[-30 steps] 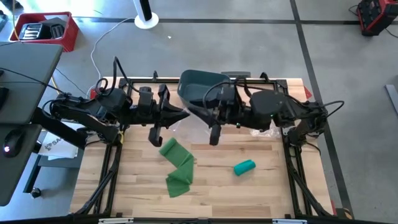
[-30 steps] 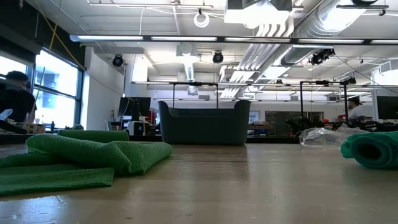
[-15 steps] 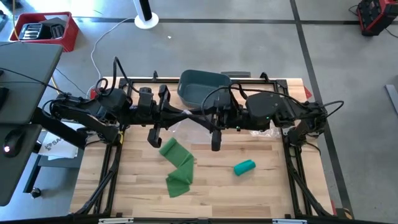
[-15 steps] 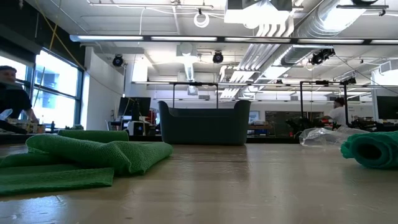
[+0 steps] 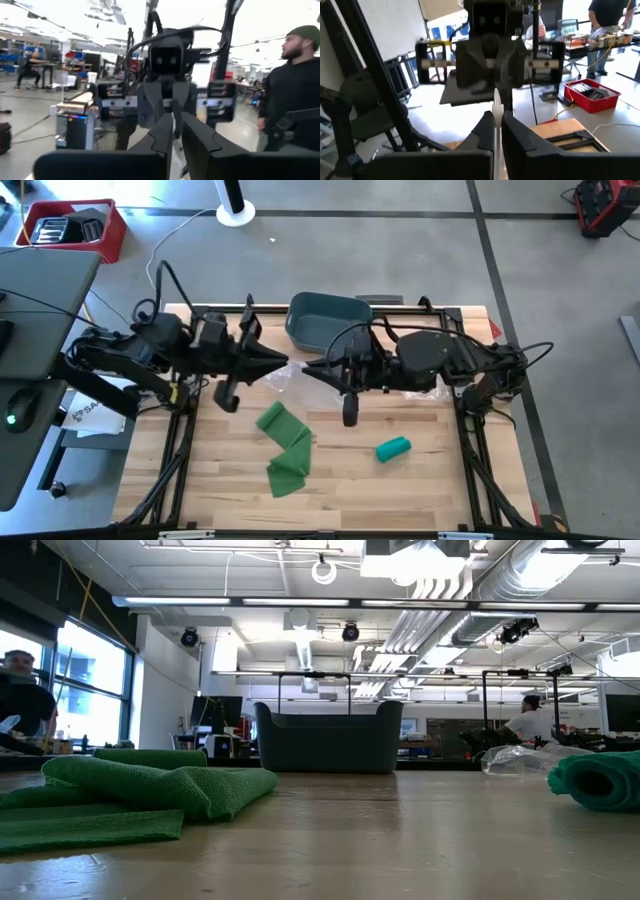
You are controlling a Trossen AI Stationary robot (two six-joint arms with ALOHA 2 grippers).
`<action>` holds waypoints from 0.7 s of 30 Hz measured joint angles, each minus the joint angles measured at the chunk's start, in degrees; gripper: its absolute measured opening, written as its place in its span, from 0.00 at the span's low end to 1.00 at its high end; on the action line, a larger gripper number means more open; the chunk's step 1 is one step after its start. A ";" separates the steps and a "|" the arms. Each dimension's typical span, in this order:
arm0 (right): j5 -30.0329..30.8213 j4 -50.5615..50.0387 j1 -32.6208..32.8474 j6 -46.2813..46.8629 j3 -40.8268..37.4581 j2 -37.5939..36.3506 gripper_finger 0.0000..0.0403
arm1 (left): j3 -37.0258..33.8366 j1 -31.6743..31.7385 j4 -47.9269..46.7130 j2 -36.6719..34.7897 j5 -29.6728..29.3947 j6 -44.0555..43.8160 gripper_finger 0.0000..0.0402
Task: Roll bandage
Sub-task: Open the left transparent zip bag
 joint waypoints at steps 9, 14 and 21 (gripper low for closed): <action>-2.03 -2.13 0.01 -0.01 0.00 -0.12 0.00 | -0.02 0.00 -0.32 0.86 0.61 2.18 0.26; -3.32 -2.15 -0.03 0.09 0.00 -0.12 0.00 | -0.07 0.09 0.58 3.07 1.27 2.22 0.37; -3.39 -2.30 -0.03 0.23 0.00 -0.14 0.00 | -0.07 0.09 0.89 3.29 1.52 3.17 0.35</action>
